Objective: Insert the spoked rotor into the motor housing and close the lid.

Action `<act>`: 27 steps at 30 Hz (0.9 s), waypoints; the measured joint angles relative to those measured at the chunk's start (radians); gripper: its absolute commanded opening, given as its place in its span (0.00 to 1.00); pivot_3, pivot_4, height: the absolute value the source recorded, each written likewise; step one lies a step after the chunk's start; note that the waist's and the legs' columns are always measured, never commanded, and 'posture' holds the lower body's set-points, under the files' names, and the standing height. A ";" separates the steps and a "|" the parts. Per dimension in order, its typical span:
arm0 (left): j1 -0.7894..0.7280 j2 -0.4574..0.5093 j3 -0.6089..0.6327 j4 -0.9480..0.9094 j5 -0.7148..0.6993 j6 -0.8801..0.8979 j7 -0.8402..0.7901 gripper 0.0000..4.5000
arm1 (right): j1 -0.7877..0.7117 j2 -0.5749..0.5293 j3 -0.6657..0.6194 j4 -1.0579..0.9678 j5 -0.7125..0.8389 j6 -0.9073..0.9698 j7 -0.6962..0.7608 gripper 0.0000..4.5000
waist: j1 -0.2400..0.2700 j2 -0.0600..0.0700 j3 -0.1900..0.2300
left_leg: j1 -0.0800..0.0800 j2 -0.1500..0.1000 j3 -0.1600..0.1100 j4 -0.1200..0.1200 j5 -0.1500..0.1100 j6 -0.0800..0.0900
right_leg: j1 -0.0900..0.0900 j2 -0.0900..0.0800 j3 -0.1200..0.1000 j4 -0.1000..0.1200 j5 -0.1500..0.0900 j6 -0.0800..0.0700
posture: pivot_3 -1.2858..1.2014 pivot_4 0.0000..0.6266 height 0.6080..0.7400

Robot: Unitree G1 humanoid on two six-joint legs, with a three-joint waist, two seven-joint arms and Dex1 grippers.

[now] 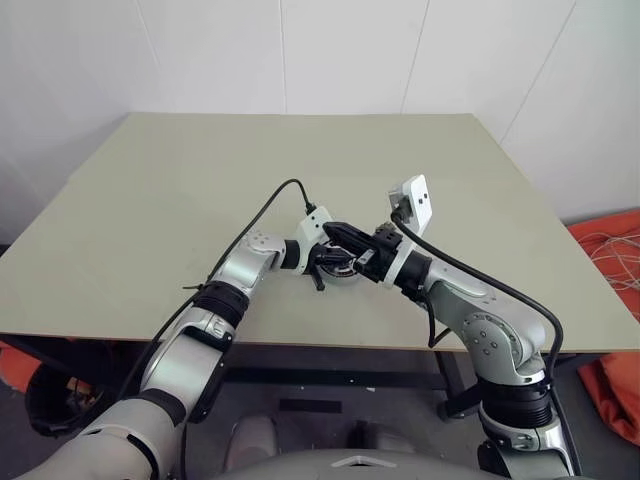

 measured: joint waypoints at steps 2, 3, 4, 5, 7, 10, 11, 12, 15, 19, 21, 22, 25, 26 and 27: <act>0.000 -0.002 0.004 0.002 0.000 0.000 0.006 0.00 | -0.004 0.000 0.000 0.000 0.000 0.000 0.000 0.00 | 0.000 0.000 0.000 | 0.000 0.000 0.000 0.000 0.000 0.000 | 0.000 0.000 0.000 0.000 0.000 0.000 | 0.52 0.00 1.00; -0.001 -0.004 0.007 0.004 0.000 -0.001 0.011 0.00 | -0.005 0.001 0.000 0.000 0.000 0.000 0.000 0.00 | 0.000 0.000 0.000 | 0.000 0.000 0.000 0.000 0.000 0.000 | 0.000 0.000 0.000 0.000 0.000 0.000 | 0.52 0.00 1.00; -0.002 -0.007 0.012 0.006 -0.001 -0.003 0.017 0.00 | -0.006 0.001 0.000 0.000 0.000 0.000 0.001 0.00 | 0.000 0.000 0.000 | 0.000 0.000 0.000 0.000 0.000 0.000 | 0.000 0.000 0.000 0.000 0.000 0.000 | 0.52 0.00 1.00; -0.004 -0.010 0.017 0.011 -0.002 -0.006 0.025 0.00 | -0.006 0.001 0.001 0.000 0.000 0.000 0.001 0.00 | -0.001 0.000 0.000 | 0.000 0.000 0.000 0.000 0.000 0.000 | 0.000 0.000 0.000 0.000 0.000 0.000 | 0.52 0.00 1.00; -0.013 -0.013 0.033 0.025 -0.007 -0.006 0.049 0.00 | -0.006 0.001 0.005 0.000 0.000 0.000 0.003 0.00 | -0.001 0.000 0.000 | -0.001 0.000 0.000 0.000 0.000 -0.001 | -0.001 0.000 0.000 0.000 0.000 0.000 | 0.52 0.00 1.00; -0.015 -0.015 0.062 0.025 -0.020 -0.006 0.071 0.00 | -0.006 0.000 0.007 0.000 0.000 -0.003 0.007 0.00 | -0.002 0.001 0.002 | -0.003 0.000 0.000 0.000 0.000 -0.001 | -0.002 0.000 0.000 0.000 0.000 0.000 | 0.52 0.00 1.00; -0.012 -0.016 0.076 0.013 -0.031 -0.005 0.078 0.00 | -0.005 0.000 0.007 0.001 0.000 -0.004 0.010 0.00 | -0.002 0.001 0.003 | -0.004 0.000 0.000 0.000 0.000 -0.001 | -0.004 0.000 0.000 0.000 0.001 -0.002 | 0.52 0.00 1.00; -0.008 -0.015 0.090 -0.008 -0.043 -0.005 0.082 0.00 | -0.005 -0.002 0.007 0.001 0.000 -0.006 0.012 0.00 | -0.002 0.001 0.003 | -0.006 0.000 0.000 0.000 0.000 0.000 | -0.005 0.000 0.000 0.000 0.003 -0.006 | 0.52 0.00 1.00; 0.061 0.001 0.125 -0.161 -0.084 -0.014 0.085 0.00 | 0.000 -0.009 0.004 0.001 0.004 -0.008 0.018 0.00 | -0.005 0.002 0.003 | -0.007 0.000 0.000 -0.001 0.000 0.001 | -0.007 0.000 0.000 0.000 0.003 -0.008 | 0.52 0.00 1.00; 0.222 0.047 0.140 -0.383 -0.152 0.021 0.063 0.00 | 0.011 -0.025 -0.020 0.000 0.026 -0.008 0.023 0.00 | -0.008 0.003 0.004 | -0.008 0.000 0.000 -0.003 -0.001 0.002 | -0.008 0.001 0.000 0.000 0.001 -0.010 | 0.52 0.00 1.00; 0.297 0.074 0.151 -0.491 -0.190 0.066 0.059 0.00 | 0.010 -0.034 -0.033 0.000 0.032 -0.008 0.023 0.00 | -0.008 0.003 0.004 | -0.008 0.001 0.000 -0.003 -0.001 0.002 | -0.009 0.001 -0.001 0.000 0.001 -0.010 | 0.52 0.00 1.00; 0.332 0.091 0.154 -0.547 -0.208 0.088 0.058 0.00 | 0.010 -0.036 -0.036 0.000 0.035 -0.008 0.022 0.00 | -0.008 0.003 0.004 | -0.008 0.001 0.000 -0.003 -0.001 0.002 | -0.009 0.001 -0.001 0.000 0.001 -0.010 | 0.52 0.00 1.00; 0.412 0.127 0.169 -0.674 -0.251 0.135 0.073 0.00 | 0.008 -0.041 -0.056 0.000 0.039 -0.012 0.014 0.00 | -0.008 0.004 0.005 | -0.007 0.001 0.001 -0.003 -0.001 0.001 | -0.008 0.001 -0.001 0.000 -0.004 -0.003 | 0.52 0.00 1.00; 0.431 0.128 0.177 -0.701 -0.261 0.146 0.084 0.00 | 0.007 -0.043 -0.065 0.001 0.038 -0.015 0.010 0.00 | -0.007 0.004 0.005 | -0.007 0.001 0.001 -0.002 -0.001 0.001 | -0.007 0.001 -0.001 0.000 -0.004 -0.003 | 0.52 0.00 1.00; 0.454 0.127 0.187 -0.730 -0.274 0.157 0.101 0.00 | 0.005 -0.044 -0.070 0.001 0.036 -0.023 0.001 0.00 | -0.008 0.004 0.005 | -0.006 0.001 0.001 -0.002 -0.001 0.001 | -0.007 0.001 -0.001 0.000 -0.004 -0.002 | 0.52 0.00 1.00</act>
